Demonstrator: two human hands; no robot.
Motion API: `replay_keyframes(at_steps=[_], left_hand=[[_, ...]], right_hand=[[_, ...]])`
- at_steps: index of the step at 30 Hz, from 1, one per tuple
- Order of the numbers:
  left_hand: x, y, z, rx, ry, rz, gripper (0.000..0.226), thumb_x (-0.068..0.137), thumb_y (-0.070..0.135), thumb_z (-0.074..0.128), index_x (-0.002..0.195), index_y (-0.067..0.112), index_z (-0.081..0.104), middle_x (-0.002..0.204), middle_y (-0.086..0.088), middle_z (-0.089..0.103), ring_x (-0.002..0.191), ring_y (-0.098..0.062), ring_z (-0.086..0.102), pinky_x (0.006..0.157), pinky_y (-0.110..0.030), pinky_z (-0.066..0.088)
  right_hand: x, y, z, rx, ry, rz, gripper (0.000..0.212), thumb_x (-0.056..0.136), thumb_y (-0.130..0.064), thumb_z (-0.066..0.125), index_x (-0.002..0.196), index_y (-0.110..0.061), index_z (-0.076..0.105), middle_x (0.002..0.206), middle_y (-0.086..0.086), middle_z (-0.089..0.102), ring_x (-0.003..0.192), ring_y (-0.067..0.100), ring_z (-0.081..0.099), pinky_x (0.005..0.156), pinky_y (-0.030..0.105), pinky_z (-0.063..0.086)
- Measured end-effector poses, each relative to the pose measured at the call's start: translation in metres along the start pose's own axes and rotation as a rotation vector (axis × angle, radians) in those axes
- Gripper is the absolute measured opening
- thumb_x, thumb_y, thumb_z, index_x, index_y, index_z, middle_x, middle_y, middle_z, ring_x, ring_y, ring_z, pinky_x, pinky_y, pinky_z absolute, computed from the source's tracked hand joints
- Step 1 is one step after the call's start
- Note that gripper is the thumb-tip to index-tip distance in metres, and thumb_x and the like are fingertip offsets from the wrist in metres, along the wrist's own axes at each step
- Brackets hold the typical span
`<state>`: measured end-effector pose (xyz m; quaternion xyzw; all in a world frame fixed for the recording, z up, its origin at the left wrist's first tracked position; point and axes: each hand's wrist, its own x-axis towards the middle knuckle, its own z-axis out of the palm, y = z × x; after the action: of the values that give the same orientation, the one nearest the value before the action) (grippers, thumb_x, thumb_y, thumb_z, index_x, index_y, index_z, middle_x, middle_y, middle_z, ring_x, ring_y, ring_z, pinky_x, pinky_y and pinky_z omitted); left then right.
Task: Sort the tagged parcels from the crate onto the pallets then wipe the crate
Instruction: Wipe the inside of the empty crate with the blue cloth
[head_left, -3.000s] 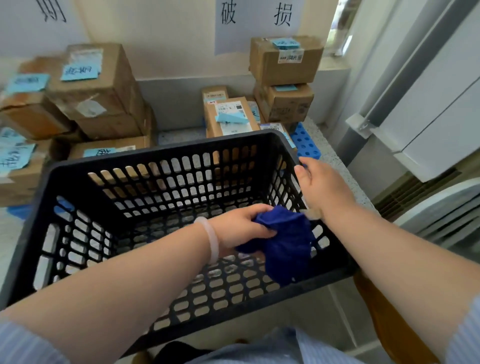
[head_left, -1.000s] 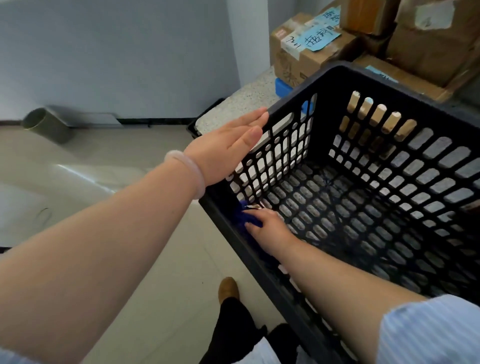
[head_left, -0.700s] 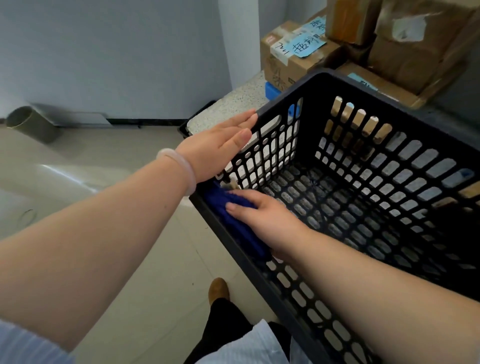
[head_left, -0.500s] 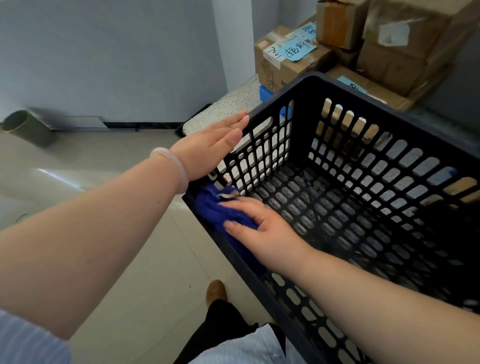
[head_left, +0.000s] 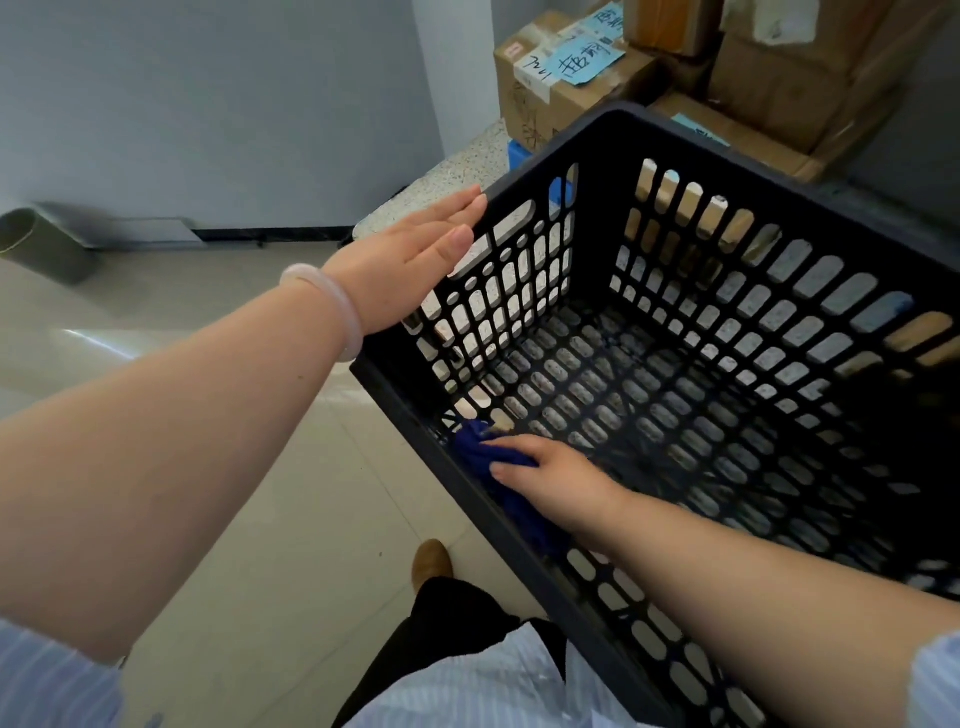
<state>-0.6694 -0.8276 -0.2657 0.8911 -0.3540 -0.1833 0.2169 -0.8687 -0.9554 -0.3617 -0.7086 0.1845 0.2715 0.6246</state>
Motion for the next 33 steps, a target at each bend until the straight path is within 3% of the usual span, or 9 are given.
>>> replay_keyframes(at_steps=[2, 10, 13, 15, 19, 21, 26, 30, 33], left_hand=[[0.000, 0.000, 0.000, 0.004, 0.009, 0.007, 0.066, 0.092, 0.067, 0.016, 0.153, 0.041, 0.025, 0.153, 0.037, 0.013, 0.146, 0.007, 0.012, 0.124, -0.038, 0.011], [0.000, 0.003, 0.001, 0.030, 0.019, 0.011, 0.066, 0.092, 0.062, 0.019, 0.153, 0.038, 0.026, 0.152, 0.034, 0.014, 0.146, 0.005, 0.013, 0.124, -0.036, 0.010], [0.000, 0.004, 0.000, 0.032, 0.018, -0.008, 0.069, 0.089, 0.067, 0.017, 0.153, 0.041, 0.026, 0.152, 0.037, 0.013, 0.145, 0.006, 0.014, 0.124, -0.038, 0.012], [0.000, 0.004, 0.000, 0.044, 0.016, -0.020, 0.070, 0.088, 0.070, 0.015, 0.152, 0.045, 0.024, 0.151, 0.040, 0.012, 0.145, 0.006, 0.014, 0.123, -0.040, 0.013], [-0.001, 0.002, 0.000, 0.061, 0.025, -0.005, 0.062, 0.094, 0.064, 0.016, 0.153, 0.044, 0.023, 0.154, 0.037, 0.011, 0.146, 0.005, 0.014, 0.123, -0.039, 0.013], [-0.001, 0.002, 0.000, 0.071, 0.021, -0.009, 0.064, 0.092, 0.067, 0.015, 0.152, 0.045, 0.022, 0.154, 0.037, 0.011, 0.146, 0.005, 0.012, 0.123, -0.039, 0.012], [-0.002, 0.004, 0.001, 0.078, 0.023, -0.008, 0.061, 0.095, 0.064, 0.016, 0.152, 0.045, 0.023, 0.153, 0.038, 0.012, 0.146, 0.004, 0.012, 0.123, -0.038, 0.011], [-0.003, 0.008, 0.000, 0.092, 0.012, -0.013, 0.049, 0.105, 0.050, 0.022, 0.153, 0.042, 0.022, 0.158, 0.031, 0.012, 0.146, 0.004, 0.011, 0.118, -0.026, 0.007], [-0.003, 0.009, -0.001, 0.095, 0.009, -0.016, 0.049, 0.105, 0.051, 0.021, 0.153, 0.043, 0.022, 0.157, 0.032, 0.011, 0.147, 0.002, 0.012, 0.118, -0.027, 0.007]], right_hand=[[-0.023, -0.019, -0.005, 0.170, -0.029, -0.061, 0.021, 0.092, -0.017, 0.066, 0.102, -0.035, 0.067, 0.105, 0.008, 0.073, 0.097, 0.025, 0.070, 0.089, 0.035, 0.057], [-0.076, -0.059, -0.010, 0.356, -0.097, -0.303, 0.021, 0.090, -0.006, 0.064, 0.102, -0.023, 0.069, 0.093, -0.003, 0.072, 0.085, 0.009, 0.068, 0.078, 0.021, 0.055], [-0.061, -0.038, -0.008, 0.121, -0.020, -0.329, 0.026, 0.091, -0.009, 0.065, 0.105, -0.030, 0.065, 0.100, -0.013, 0.068, 0.094, 0.002, 0.064, 0.089, 0.019, 0.050], [-0.037, -0.017, -0.004, -0.101, 0.017, -0.266, 0.031, 0.093, -0.014, 0.062, 0.121, -0.028, 0.060, 0.118, -0.008, 0.059, 0.106, 0.008, 0.057, 0.099, 0.023, 0.043], [0.006, 0.026, -0.001, -0.529, 0.003, -0.047, 0.042, 0.097, -0.027, 0.054, 0.137, -0.033, 0.045, 0.130, 0.000, 0.041, 0.115, 0.018, 0.047, 0.099, 0.027, 0.036], [0.014, 0.038, 0.000, -0.574, -0.001, 0.047, 0.041, 0.097, -0.030, 0.053, 0.136, -0.037, 0.044, 0.133, 0.004, 0.041, 0.117, 0.024, 0.049, 0.100, 0.032, 0.040], [-0.015, 0.016, -0.015, -0.276, -0.067, 0.129, 0.031, 0.095, -0.025, 0.059, 0.123, -0.038, 0.055, 0.118, -0.003, 0.060, 0.103, 0.016, 0.062, 0.095, 0.032, 0.050], [-0.071, -0.022, -0.026, -0.098, -0.096, -0.013, 0.026, 0.091, -0.015, 0.064, 0.097, -0.041, 0.064, 0.100, -0.004, 0.071, 0.087, 0.014, 0.069, 0.079, 0.029, 0.056], [-0.109, -0.041, -0.035, 0.064, -0.124, -0.115, 0.029, 0.090, -0.007, 0.063, 0.091, -0.036, 0.066, 0.080, -0.011, 0.071, 0.070, 0.004, 0.066, 0.063, 0.017, 0.051]])
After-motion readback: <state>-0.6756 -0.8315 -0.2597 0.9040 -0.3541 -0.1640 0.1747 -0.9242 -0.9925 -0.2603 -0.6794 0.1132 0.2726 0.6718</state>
